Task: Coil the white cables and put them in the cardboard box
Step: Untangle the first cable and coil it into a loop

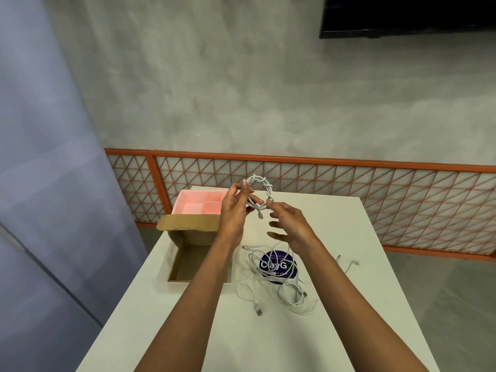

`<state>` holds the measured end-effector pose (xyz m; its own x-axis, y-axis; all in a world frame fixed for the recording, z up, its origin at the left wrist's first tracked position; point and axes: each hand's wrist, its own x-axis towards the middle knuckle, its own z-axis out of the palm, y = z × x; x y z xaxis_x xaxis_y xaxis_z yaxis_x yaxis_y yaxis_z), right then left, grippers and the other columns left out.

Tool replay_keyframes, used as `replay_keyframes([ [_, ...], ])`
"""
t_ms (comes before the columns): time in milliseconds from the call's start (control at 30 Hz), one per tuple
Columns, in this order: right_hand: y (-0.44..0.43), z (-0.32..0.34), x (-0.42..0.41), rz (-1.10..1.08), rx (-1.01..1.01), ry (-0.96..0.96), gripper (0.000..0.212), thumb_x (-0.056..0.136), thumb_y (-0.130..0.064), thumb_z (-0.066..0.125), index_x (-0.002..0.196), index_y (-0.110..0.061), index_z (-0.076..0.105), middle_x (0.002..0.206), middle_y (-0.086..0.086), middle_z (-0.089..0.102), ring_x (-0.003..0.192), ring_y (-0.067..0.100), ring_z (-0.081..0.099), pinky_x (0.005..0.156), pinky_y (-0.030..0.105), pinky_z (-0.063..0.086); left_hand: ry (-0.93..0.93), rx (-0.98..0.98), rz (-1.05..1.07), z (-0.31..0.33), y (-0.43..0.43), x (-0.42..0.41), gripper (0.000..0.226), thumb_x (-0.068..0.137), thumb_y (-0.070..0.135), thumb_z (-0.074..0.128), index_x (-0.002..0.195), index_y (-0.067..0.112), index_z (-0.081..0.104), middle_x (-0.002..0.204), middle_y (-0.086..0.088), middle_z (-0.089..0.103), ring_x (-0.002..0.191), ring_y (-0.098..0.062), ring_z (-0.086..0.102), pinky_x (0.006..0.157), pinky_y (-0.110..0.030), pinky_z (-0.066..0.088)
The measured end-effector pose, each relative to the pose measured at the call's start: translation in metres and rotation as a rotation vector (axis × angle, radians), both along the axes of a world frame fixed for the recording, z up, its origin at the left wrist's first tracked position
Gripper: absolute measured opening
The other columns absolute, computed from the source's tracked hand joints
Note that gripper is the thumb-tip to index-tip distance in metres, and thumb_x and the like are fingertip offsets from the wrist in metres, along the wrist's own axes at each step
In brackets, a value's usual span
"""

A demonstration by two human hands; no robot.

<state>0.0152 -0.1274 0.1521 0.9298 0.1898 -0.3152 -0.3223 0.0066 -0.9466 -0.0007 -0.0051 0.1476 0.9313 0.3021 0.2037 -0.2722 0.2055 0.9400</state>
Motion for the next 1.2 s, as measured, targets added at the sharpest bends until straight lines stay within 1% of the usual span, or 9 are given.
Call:
replay_keyframes([
  [100, 0.003, 0.001, 0.001, 0.122, 0.061, 0.181, 0.048, 0.092, -0.039, 0.057, 0.122, -0.002, 0.048, 0.117, 0.019, 0.053, 0.089, 0.032, 0.066, 0.073, 0.039, 0.059, -0.007, -0.053, 0.010, -0.002, 0.000, 0.001, 0.023, 0.099, 0.030, 0.043, 0.096, 0.011, 0.055, 0.060, 0.001, 0.064, 0.062, -0.011, 0.062, 0.067, -0.025, 0.053],
  [167, 0.005, 0.003, 0.005, 0.107, 0.188, 0.175, 0.035, 0.095, -0.021, 0.053, 0.118, 0.005, 0.049, 0.118, 0.023, 0.054, 0.083, 0.031, 0.067, 0.072, 0.035, 0.058, -0.002, -0.085, 0.002, -0.005, 0.001, 0.002, 0.024, 0.099, 0.030, 0.042, 0.093, 0.010, 0.055, 0.057, 0.000, 0.062, 0.059, -0.010, 0.060, 0.064, -0.024, 0.051],
  [267, 0.004, 0.007, 0.008, 0.067, 0.231, 0.124, 0.019, 0.091, -0.003, 0.048, 0.105, 0.005, 0.057, 0.100, 0.020, 0.064, 0.081, 0.025, 0.066, 0.077, 0.035, 0.056, 0.016, -0.135, -0.024, -0.008, 0.000, 0.001, 0.027, 0.099, 0.030, 0.042, 0.088, 0.010, 0.055, 0.054, 0.000, 0.059, 0.055, -0.010, 0.057, 0.062, -0.024, 0.049],
  [433, 0.002, 0.003, 0.003, 0.136, 0.045, -0.014, 0.015, 0.089, -0.008, 0.054, 0.097, -0.002, 0.066, 0.097, 0.014, 0.069, 0.090, 0.022, 0.067, 0.082, 0.036, 0.053, 0.075, -0.198, -0.070, -0.010, 0.007, 0.002, 0.031, 0.098, 0.033, 0.044, 0.084, 0.009, 0.056, 0.056, 0.000, 0.056, 0.058, -0.009, 0.057, 0.062, -0.024, 0.051],
  [500, 0.003, -0.002, 0.002, 0.101, 0.045, -0.076, 0.013, 0.088, -0.006, 0.056, 0.097, -0.004, 0.066, 0.097, 0.015, 0.069, 0.093, 0.023, 0.066, 0.084, 0.035, 0.052, 0.101, -0.190, -0.089, -0.011, 0.010, 0.003, 0.031, 0.098, 0.034, 0.045, 0.084, 0.009, 0.057, 0.061, -0.002, 0.059, 0.063, -0.012, 0.059, 0.068, -0.028, 0.051],
  [800, -0.001, -0.001, 0.005, 0.135, 0.053, -0.173, 0.017, 0.085, -0.004, 0.060, 0.096, -0.016, 0.066, 0.087, 0.001, 0.072, 0.085, 0.012, 0.064, 0.088, 0.033, 0.043, 0.133, -0.175, -0.066, -0.010, 0.004, -0.001, 0.030, 0.098, 0.034, 0.045, 0.082, 0.010, 0.054, 0.052, 0.003, 0.058, 0.053, -0.007, 0.060, 0.066, -0.027, 0.051],
  [1000, -0.001, -0.001, 0.006, 0.143, 0.048, -0.184, 0.021, 0.085, -0.005, 0.061, 0.105, -0.013, 0.060, 0.087, 0.000, 0.072, 0.084, 0.011, 0.062, 0.078, 0.027, 0.041, 0.177, -0.113, -0.067, -0.012, 0.009, 0.003, 0.030, 0.096, 0.038, 0.049, 0.085, 0.012, 0.057, 0.072, -0.009, 0.055, 0.066, -0.015, 0.065, 0.075, -0.033, 0.052],
  [1100, 0.002, 0.001, 0.007, 0.076, 0.030, -0.168, 0.026, 0.086, -0.004, 0.061, 0.109, -0.013, 0.052, 0.084, -0.003, 0.071, 0.082, 0.013, 0.062, 0.071, 0.026, 0.038, 0.182, -0.025, -0.020, -0.011, 0.007, 0.003, 0.028, 0.095, 0.040, 0.049, 0.084, 0.015, 0.057, 0.060, 0.000, 0.052, 0.064, -0.009, 0.061, 0.069, -0.031, 0.044],
  [1200, 0.005, 0.004, 0.009, 0.021, 0.066, -0.143, 0.026, 0.086, -0.003, 0.060, 0.108, -0.010, 0.048, 0.084, -0.003, 0.070, 0.086, 0.014, 0.061, 0.071, 0.028, 0.038, 0.149, -0.039, 0.007, -0.009, 0.004, 0.003, 0.026, 0.097, 0.036, 0.047, 0.083, 0.015, 0.055, 0.052, 0.005, 0.048, 0.055, -0.003, 0.056, 0.064, -0.027, 0.041],
])
